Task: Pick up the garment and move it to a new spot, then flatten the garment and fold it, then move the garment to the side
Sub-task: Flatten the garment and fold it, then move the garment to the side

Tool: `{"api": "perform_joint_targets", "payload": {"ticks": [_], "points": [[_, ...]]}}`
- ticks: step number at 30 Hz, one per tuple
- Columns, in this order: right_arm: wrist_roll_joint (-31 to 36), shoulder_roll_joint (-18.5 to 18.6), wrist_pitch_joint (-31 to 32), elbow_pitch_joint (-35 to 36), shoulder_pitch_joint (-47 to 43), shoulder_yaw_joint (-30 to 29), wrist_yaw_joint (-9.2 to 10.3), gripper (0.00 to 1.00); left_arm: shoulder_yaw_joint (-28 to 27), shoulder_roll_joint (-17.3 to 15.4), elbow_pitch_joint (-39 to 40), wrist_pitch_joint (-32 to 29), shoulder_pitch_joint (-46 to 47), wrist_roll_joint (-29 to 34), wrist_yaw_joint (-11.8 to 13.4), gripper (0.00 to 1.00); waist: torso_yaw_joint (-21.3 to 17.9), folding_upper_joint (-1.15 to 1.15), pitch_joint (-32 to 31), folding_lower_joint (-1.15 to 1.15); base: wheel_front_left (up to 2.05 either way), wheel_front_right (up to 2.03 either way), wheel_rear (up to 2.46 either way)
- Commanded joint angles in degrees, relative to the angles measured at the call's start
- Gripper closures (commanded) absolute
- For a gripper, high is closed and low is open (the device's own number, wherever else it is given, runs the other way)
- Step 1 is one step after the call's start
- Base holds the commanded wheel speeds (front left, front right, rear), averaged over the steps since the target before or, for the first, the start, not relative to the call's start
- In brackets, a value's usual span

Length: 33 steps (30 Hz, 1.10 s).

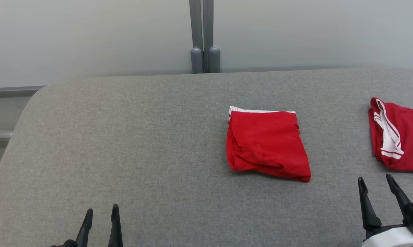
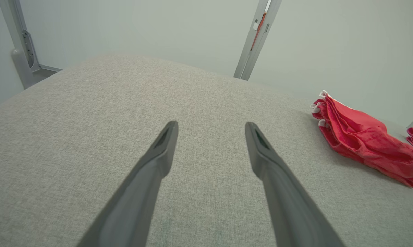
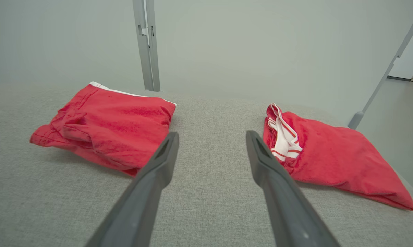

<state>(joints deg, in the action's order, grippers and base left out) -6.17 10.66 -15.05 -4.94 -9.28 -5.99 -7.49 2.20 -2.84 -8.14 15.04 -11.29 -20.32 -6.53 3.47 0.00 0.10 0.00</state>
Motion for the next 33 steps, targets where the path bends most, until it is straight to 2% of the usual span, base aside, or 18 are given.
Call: {"api": "perform_joint_targets", "payload": {"ticks": [1, 20, 22, 24, 26, 28, 31, 33], "points": [[0.41, -0.12, -0.14, 0.17, -0.57, -0.09, 0.0, 0.0, -0.3, -0.14, -0.09, 0.15, -0.68, 0.63, -0.23, 0.0, 0.03, 0.0, -0.01, 0.0, 0.0, 0.0, 0.0], [-0.44, 0.29, -0.15, 0.52, 0.57, 1.42, 0.0, 0.0, 0.03, -0.14, 0.58, 0.15, 0.22, 1.25, -0.81, 0.0, 1.31, 0.0, 0.42, 0.0, 0.0, 0.0, 0.0], [-2.92, -0.82, -0.15, 0.21, 1.72, 0.58, 0.0, 0.0, 0.09, -0.14, 0.66, 0.15, 0.28, 1.31, -0.83, 0.0, 1.41, 0.0, 0.6, 0.0, 0.0, 0.0, 0.0], [-4.42, 0.19, -0.15, 0.03, 4.13, 1.48, -0.01, 0.0, 0.14, -0.13, 0.81, 0.15, 0.64, 1.41, -0.88, 0.0, 1.42, 0.0, 1.54, 0.0, 0.0, 0.0, 0.0], [-8.0, 0.24, -0.14, -2.24, 7.14, 2.22, 0.0, 0.0, 0.49, -0.14, 0.85, 0.15, 1.84, 1.57, -0.94, 0.0, 1.57, 0.0, 2.97, 0.0, 0.0, 0.0, 0.0], [-11.05, 1.79, 0.73, -6.31, 11.18, 5.17, -0.01, 0.0, 1.01, -0.14, 0.64, 0.15, 2.88, 1.62, -0.98, 0.0, 2.01, 0.0, 4.35, 0.0, 0.0, 0.0, 0.0], [-15.77, 3.73, 6.98, -12.53, 19.73, 8.65, -0.01, 0.0, 1.96, -0.14, 0.14, 0.15, 4.51, 1.66, -0.95, 0.0, 2.93, 0.0, 6.34, 0.0, 0.0, 0.0, 0.0], [-18.38, 3.32, 11.66, -16.97, 23.29, 10.58, 0.0, 0.0, 2.79, -0.14, -0.36, 0.15, 5.38, 1.67, -1.0, 0.0, 3.82, 0.0, 7.01, 0.0, 0.0, 0.0, 0.0]]}}
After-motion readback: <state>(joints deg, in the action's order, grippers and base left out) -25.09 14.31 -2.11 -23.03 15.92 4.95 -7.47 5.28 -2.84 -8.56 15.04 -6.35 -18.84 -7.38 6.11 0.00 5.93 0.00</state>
